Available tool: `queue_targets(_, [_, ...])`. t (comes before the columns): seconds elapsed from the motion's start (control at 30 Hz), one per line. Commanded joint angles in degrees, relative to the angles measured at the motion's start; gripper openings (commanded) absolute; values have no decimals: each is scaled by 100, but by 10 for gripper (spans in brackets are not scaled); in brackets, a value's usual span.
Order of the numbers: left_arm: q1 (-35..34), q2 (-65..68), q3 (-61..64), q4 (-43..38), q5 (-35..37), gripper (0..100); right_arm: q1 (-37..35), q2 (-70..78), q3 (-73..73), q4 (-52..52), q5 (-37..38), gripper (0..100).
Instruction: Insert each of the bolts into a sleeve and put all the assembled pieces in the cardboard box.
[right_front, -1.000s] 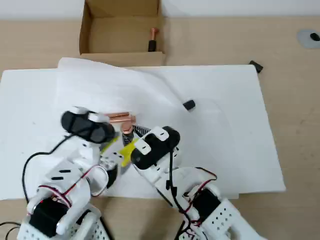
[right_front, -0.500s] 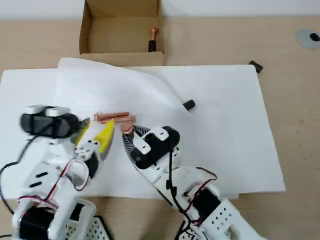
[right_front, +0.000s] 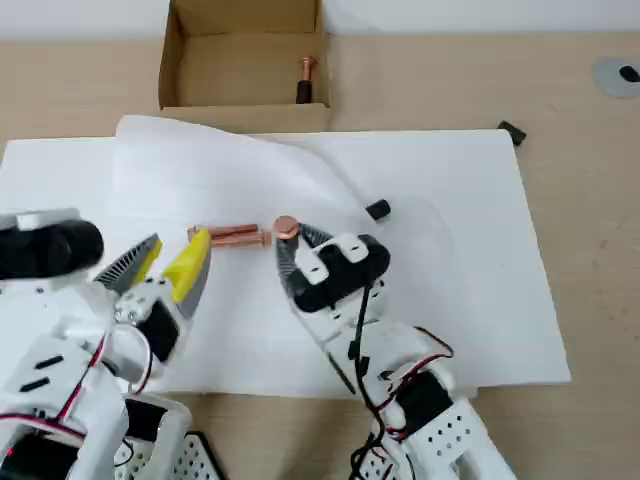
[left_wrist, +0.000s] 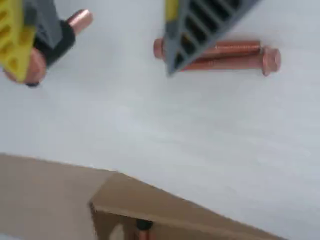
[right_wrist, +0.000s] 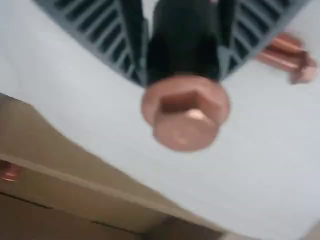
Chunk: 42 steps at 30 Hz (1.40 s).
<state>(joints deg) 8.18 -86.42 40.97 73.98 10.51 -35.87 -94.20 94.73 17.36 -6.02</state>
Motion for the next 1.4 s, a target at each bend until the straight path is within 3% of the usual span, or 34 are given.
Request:
queue_targets(0.0, [-378, 444, -299, -132, 149, 196, 488, -4, -699, -26, 79, 9])
queue_targets(0.17, [-888, 1042, -123, -185, 141, 196, 822, 690, -1314, -18, 255, 9])
queue_targets(0.4, [-1495, 1859, 475, -237, 97, 196, 857, 3222, -3178, -53, 220, 9])
queue_targets(0.6, [-2154, 1956, 1196, -862, -466, 196, 848, 5314, -4954, -53, 229, 9])
queue_targets(0.87, [-2971, 1947, 1486, -870, -1002, 196, 831, 7240, -6431, -26, 246, 9])
queue_targets(1.23, [-3051, 1947, 2013, -923, -1125, 196, 831, 8936, -7934, -9, 273, 9])
queue_targets(1.37, [-3059, 1947, 2418, -1275, -1125, 196, 831, 9393, -8347, -9, 527, 9])
